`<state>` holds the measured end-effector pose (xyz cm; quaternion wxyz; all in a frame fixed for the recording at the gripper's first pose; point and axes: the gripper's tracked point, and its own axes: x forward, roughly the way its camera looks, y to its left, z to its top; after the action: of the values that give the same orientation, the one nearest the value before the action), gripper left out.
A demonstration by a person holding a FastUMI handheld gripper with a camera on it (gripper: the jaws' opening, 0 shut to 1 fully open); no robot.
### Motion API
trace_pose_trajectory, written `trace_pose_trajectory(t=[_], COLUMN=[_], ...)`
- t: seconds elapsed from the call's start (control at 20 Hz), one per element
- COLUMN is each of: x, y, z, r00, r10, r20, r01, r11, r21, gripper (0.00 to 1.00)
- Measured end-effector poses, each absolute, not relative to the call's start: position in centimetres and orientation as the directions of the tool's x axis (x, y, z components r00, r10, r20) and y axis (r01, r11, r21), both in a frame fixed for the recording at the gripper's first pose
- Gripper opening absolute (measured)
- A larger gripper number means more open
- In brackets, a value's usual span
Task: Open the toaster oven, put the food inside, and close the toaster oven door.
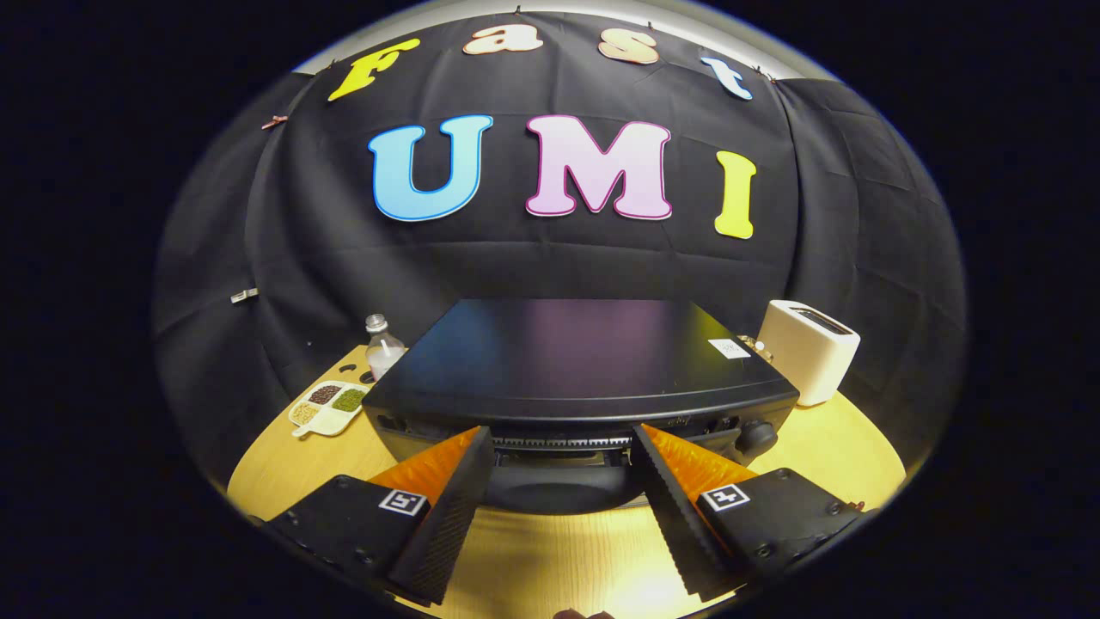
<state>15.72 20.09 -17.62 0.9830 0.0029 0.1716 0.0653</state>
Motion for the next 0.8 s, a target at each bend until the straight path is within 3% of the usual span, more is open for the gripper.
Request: trace_pose_trajectory(t=[0.4, 0.8], x=[10.0, 5.7], y=[19.4, 18.4], z=[-20.6, -25.3], r00=[0.919, 0.867], r10=[0.118, 0.176], r20=[-0.375, -0.466], r01=[-0.125, -0.209], r11=[0.992, 0.978], r21=[0.005, -0.021], gripper=[0.99, 0.97])
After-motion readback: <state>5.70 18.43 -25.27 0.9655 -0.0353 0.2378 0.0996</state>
